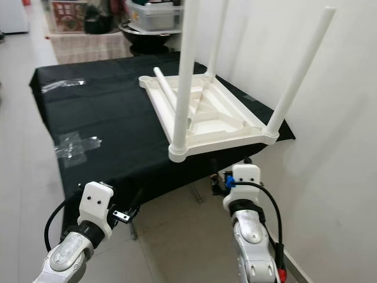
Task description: Building children table
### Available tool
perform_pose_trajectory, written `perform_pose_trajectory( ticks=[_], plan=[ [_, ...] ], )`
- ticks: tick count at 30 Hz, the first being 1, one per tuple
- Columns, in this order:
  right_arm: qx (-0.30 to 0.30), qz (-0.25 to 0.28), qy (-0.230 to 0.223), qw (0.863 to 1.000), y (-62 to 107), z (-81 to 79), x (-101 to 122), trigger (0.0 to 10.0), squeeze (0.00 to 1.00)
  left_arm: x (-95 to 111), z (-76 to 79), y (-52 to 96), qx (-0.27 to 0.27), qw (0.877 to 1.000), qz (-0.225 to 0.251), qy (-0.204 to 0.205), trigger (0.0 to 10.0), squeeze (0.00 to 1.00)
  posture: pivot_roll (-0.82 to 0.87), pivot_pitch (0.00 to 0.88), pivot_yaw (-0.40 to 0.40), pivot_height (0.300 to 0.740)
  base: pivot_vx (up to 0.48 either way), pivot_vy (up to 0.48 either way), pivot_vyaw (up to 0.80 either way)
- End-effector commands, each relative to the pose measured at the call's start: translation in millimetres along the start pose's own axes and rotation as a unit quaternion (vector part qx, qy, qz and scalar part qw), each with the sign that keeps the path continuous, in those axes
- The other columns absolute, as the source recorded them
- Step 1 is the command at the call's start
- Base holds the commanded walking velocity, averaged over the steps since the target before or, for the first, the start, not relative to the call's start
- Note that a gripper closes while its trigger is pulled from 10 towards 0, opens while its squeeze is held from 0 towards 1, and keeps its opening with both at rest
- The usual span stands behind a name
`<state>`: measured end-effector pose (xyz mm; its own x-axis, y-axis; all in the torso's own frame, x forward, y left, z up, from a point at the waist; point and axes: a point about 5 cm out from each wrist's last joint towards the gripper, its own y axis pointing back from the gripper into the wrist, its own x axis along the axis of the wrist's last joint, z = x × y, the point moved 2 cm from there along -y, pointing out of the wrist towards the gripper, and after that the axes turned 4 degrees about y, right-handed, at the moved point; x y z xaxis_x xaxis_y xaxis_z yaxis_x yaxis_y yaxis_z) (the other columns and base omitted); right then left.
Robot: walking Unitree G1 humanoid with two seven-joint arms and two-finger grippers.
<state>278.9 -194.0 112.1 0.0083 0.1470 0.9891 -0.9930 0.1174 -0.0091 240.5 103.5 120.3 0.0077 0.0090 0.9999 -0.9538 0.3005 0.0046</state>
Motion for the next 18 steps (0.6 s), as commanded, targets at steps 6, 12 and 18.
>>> perform_pose_trajectory(
  ticks=[6,12,18],
  plan=[
    [-0.041,0.001,0.004,0.999,-4.5,6.7,8,10.0,0.00,2,-7.0,-0.8,0.014,1.000,0.001,-0.002,10.0,0.00,0.05,0.012,-0.063,0.740,0.409,0.000,0.00],
    [-0.106,-0.007,0.026,0.994,-9.3,28.0,10,10.0,0.00,-2,-5.2,-1.1,0.007,1.000,-0.012,0.002,10.0,0.00,0.05,0.015,-0.064,0.740,0.257,0.000,0.00],
    [-0.130,-0.017,0.043,0.991,-9.6,35.6,8,10.0,0.00,-3,-3.2,-0.6,0.003,1.000,-0.017,0.001,10.0,0.00,0.05,0.015,-0.065,0.740,0.000,0.000,0.00]
  ],
)
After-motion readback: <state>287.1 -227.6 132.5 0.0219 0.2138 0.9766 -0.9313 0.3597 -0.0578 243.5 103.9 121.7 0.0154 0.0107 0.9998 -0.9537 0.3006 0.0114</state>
